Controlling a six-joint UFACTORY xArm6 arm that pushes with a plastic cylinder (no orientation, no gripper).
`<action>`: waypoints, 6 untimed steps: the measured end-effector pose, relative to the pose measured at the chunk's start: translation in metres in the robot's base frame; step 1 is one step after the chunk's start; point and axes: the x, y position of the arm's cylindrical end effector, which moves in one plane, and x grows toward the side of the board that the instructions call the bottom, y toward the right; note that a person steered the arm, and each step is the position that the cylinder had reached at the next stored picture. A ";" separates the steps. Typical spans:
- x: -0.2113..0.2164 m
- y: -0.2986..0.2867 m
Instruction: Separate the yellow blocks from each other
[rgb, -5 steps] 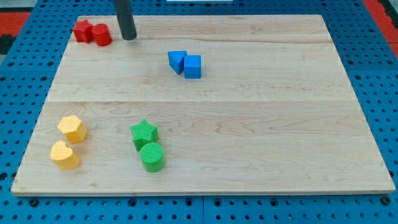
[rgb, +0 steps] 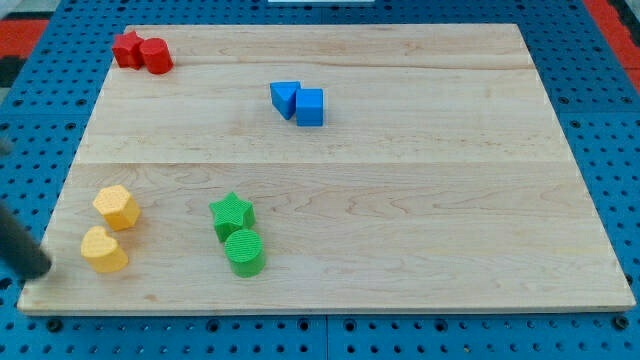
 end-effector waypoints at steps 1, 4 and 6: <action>0.007 0.030; 0.008 0.049; -0.079 0.049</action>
